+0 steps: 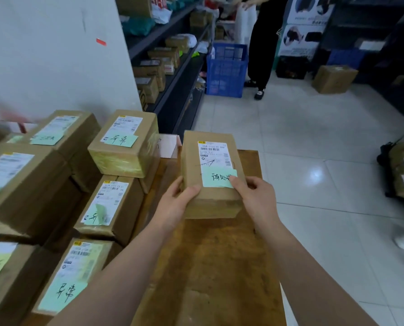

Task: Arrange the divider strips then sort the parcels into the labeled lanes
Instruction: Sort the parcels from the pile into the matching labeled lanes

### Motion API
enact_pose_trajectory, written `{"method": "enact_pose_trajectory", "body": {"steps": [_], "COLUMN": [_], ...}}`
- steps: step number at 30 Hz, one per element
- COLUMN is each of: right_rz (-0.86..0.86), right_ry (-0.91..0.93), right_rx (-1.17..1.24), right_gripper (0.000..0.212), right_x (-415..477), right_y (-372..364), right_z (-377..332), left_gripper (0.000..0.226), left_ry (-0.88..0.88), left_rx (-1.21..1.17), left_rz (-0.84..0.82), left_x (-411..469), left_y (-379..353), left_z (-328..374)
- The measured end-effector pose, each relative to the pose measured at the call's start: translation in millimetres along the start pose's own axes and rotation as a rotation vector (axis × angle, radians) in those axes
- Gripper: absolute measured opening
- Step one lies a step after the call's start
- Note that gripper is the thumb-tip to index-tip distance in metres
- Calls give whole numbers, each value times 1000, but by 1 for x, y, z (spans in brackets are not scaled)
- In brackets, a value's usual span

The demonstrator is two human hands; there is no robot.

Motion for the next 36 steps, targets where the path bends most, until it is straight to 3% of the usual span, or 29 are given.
{"method": "enact_pose_trajectory", "body": {"steps": [2, 7, 9, 13, 23, 27, 31, 34, 36], "right_rz": [39, 90, 82, 48, -50, -109, -195, -237, -263], "right_ry": [31, 95, 118, 136, 203, 245, 292, 300, 301], "right_rx": [-5, 48, 42, 31, 59, 73, 49, 41, 37], "right_gripper": [38, 36, 34, 35, 36, 36, 34, 32, 31], "right_x": [-11, -49, -69, -115, -208, -230, -252, -270, -280], "right_y": [5, 3, -9, -48, -143, -174, -209, -234, -252], "right_z": [-22, -75, -95, -131, -208, -239, -263, -274, -282], "left_gripper": [91, 59, 63, 48, 52, 77, 64, 69, 55], "left_ry": [-34, -135, -156, -218, -231, -260, -287, -293, -289], "left_rx": [-21, -98, -115, -101, -113, -127, -114, -95, -105], "left_rz": [-25, -65, -43, -6, 94, 184, 271, 318, 336], "left_x": [-16, -54, -69, -104, -180, -206, -228, -238, -242], "left_y": [3, 36, 61, 120, 262, 302, 340, 370, 392], "left_z": [18, 56, 68, 90, 121, 134, 140, 140, 139]}}
Point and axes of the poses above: each hand's wrist, its own x-axis towards the middle knuckle, its own y-axis out of the back of the hand, z = x × y, the point moved 8 cm from there along x, towards the middle knuckle, and after that the axes turned 15 degrees about -x, right-handed, at the moved point
